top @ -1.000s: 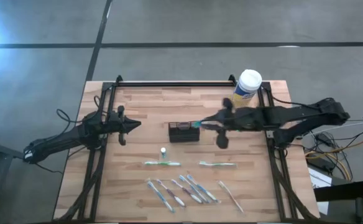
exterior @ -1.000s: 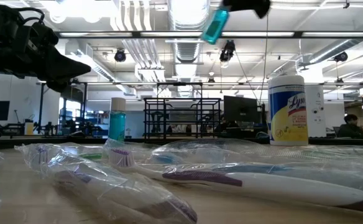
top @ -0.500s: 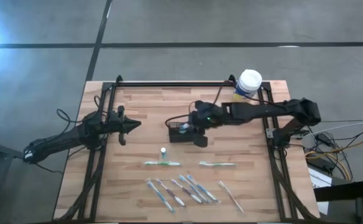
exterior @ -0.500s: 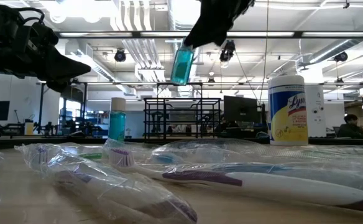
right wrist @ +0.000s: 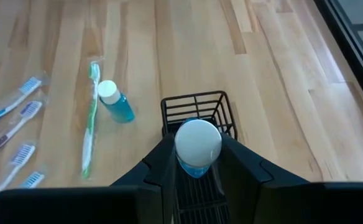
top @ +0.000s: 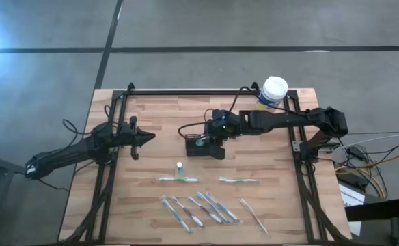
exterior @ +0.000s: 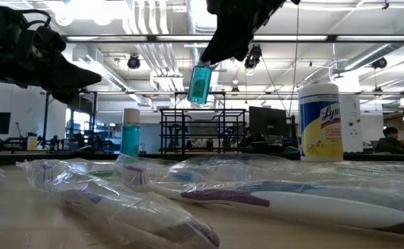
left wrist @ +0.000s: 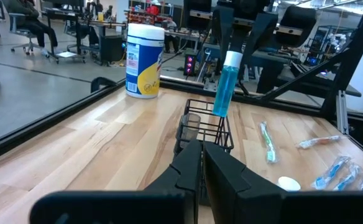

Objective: Pick & Place toothbrushing station
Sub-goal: Put the right mouthwash into the wire organizer

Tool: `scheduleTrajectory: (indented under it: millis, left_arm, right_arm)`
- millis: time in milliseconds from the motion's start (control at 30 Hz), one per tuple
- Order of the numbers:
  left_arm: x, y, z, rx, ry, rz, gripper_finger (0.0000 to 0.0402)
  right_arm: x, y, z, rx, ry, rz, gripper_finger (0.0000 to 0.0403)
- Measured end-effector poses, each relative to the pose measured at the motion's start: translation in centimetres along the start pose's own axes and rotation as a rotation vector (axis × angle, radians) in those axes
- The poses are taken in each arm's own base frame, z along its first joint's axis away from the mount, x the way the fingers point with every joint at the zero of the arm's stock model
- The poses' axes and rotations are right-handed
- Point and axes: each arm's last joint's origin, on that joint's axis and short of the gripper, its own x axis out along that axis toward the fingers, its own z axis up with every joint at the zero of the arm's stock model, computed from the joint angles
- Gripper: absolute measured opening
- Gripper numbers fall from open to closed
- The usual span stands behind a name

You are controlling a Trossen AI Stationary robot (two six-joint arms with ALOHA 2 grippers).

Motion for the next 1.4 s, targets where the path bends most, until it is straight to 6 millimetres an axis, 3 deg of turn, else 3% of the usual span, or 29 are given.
scheduleTrajectory:
  millis: [267,633,1167,1400]
  left_arm:
    - [0.0,0.0,0.0,0.006,0.001,0.0,0.0026]
    - [0.1,0.0,-0.2,0.003,0.021,0.003,0.0026]
    - [0.2,0.1,-0.3,0.017,0.035,0.004,0.0026]
    - [0.2,0.1,-0.3,0.018,0.04,0.004,0.0026]
  right_arm:
    - [0.5,-0.2,-0.4,0.001,0.026,-0.032,0.009]
    - [2.9,-0.5,-1.2,0.006,0.083,-0.042,0.009]
    - [3.7,-0.6,-1.4,-0.013,0.127,-0.011,0.009]
    - [5.4,-0.8,-2.2,-0.022,0.173,0.012,0.009]
